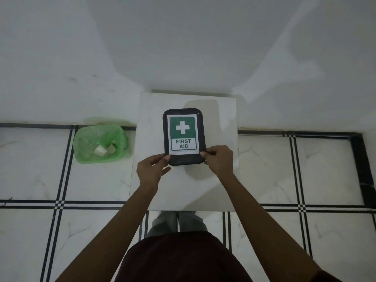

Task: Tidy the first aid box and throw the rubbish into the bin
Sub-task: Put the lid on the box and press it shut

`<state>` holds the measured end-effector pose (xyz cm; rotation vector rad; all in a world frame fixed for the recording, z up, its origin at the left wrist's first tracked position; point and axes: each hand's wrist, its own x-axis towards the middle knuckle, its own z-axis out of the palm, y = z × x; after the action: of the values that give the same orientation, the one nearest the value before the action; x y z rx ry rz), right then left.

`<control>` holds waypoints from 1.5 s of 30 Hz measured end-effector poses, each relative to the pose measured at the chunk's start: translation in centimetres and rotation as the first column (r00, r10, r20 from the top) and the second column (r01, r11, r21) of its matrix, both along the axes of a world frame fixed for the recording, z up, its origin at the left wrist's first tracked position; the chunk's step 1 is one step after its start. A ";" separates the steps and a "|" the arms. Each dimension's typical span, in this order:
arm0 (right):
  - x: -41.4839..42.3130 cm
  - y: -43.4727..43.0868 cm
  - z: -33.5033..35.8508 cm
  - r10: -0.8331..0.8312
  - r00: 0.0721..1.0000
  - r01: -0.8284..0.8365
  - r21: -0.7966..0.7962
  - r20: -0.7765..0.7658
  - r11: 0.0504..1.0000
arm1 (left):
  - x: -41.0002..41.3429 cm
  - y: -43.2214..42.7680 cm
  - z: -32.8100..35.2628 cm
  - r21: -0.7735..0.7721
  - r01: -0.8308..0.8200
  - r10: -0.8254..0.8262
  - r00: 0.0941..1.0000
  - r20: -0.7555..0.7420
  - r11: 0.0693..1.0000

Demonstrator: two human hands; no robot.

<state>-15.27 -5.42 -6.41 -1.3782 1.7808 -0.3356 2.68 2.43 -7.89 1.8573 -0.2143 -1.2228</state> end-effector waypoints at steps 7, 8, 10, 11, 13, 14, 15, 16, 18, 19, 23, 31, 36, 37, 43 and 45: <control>-0.2 -0.8 0.5 -0.157 0.978 0.128 0.204 0.134 0.971 | 0.5 -1.4 0.1 0.085 0.006 -0.005 1.000 -0.008 0.996; -0.2 -0.6 0.5 -0.161 0.977 0.130 0.207 0.137 0.970 | 0.4 -1.4 0.1 0.080 0.016 -0.016 1.000 0.000 0.997; -0.2 -0.1 0.3 -0.142 0.981 0.119 0.174 0.130 0.978 | 0.3 -1.1 0.0 0.060 0.045 -0.046 0.999 0.016 0.997; -0.2 0.2 0.1 -0.131 0.984 0.112 0.148 0.122 0.983 | 0.3 -0.8 -0.1 0.053 0.052 -0.053 0.998 0.024 0.997; -0.1 0.7 -0.1 -0.133 0.985 0.119 0.122 0.113 0.985 | 0.2 -0.4 -0.3 0.043 0.035 -0.036 0.999 0.023 0.998; 0.0 0.7 -0.1 -0.135 0.985 0.122 0.118 0.111 0.986 | 0.2 -0.3 -0.4 0.040 0.023 -0.024 1.000 0.020 0.999; 0.0 0.6 -0.1 -0.135 0.984 0.122 0.119 0.113 0.985 | 0.1 -0.2 -0.4 0.037 0.017 -0.018 1.000 0.016 0.999; 0.0 0.5 -0.1 -0.140 0.983 0.124 0.133 0.120 0.983 | 0.1 -0.3 -0.4 0.040 0.019 -0.020 1.000 0.016 0.999; -0.3 0.0 0.0 -0.154 0.978 0.128 0.182 0.140 0.975 | 0.2 -0.4 -0.4 0.049 0.031 -0.032 0.999 0.017 0.998; -0.3 -0.2 0.0 -0.156 0.977 0.125 0.201 0.145 0.971 | 0.3 -0.5 -0.4 0.054 0.035 -0.036 0.999 0.016 0.998; -0.2 -1.1 0.1 -0.087 0.991 0.062 0.228 0.101 0.972 | 0.7 -1.1 -0.2 0.086 0.081 -0.087 0.994 0.069 0.993; 1.0 -1.6 0.0 0.195 0.971 -0.193 0.028 -0.136 0.981 | -0.9 -2.2 0.4 0.091 0.342 -0.341 0.802 0.490 0.935; 1.4 -1.3 -0.7 0.238 0.964 -0.240 -0.007 -0.119 0.971 | 0.8 -2.9 0.7 0.085 0.458 -0.435 0.746 0.503 0.885; 1.1 -1.4 -0.7 0.224 0.968 -0.224 0.016 -0.116 0.974 | 0.9 -3.2 0.8 0.113 0.466 -0.452 0.724 0.522 0.877; 1.0 -3.4 -1.4 0.067 0.996 -0.062 0.084 -0.051 0.995 | 1.4 -5.4 0.1 0.160 0.366 -0.395 0.765 0.510 0.917; 1.8 -3.8 -1.8 -0.054 0.998 0.055 0.063 -0.013 0.996 | 0.9 -6.5 0.0 0.149 0.310 -0.343 0.807 0.481 0.939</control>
<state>-13.43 -9.20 -8.16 -1.2912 1.8254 -0.2985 3.59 -4.05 -7.88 2.2354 -0.8243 -0.9404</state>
